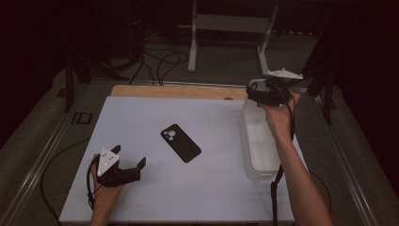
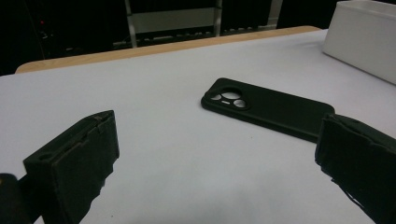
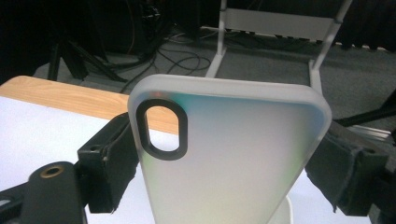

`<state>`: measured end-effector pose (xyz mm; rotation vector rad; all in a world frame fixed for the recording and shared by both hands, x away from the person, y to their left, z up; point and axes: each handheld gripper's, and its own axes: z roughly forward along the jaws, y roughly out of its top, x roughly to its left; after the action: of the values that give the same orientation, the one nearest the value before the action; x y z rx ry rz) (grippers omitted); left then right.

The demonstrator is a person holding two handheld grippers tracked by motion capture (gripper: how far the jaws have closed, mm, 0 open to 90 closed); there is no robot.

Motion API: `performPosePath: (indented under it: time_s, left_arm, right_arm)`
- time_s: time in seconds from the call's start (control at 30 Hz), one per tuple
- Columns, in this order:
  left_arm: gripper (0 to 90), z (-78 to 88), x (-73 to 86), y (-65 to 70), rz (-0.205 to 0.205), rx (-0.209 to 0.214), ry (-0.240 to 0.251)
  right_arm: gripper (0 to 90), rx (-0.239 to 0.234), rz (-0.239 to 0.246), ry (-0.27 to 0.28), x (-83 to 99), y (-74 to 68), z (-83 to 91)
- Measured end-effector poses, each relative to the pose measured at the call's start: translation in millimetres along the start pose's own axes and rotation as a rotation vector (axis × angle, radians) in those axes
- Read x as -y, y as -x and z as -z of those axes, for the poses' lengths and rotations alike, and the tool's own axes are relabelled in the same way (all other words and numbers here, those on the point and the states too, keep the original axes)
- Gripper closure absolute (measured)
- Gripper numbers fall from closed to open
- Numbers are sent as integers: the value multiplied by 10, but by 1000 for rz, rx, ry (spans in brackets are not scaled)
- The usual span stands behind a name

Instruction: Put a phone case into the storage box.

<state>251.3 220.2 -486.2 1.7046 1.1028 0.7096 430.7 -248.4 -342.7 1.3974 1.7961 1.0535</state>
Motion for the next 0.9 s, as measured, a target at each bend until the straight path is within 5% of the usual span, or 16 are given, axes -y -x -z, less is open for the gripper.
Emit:
performPosePath:
  time_s: [0.9]
  left_arm:
    - [3,4,-1,-4,2,-4,3]
  right_arm:
    - [168,74,-34,-74,141,209,-293]
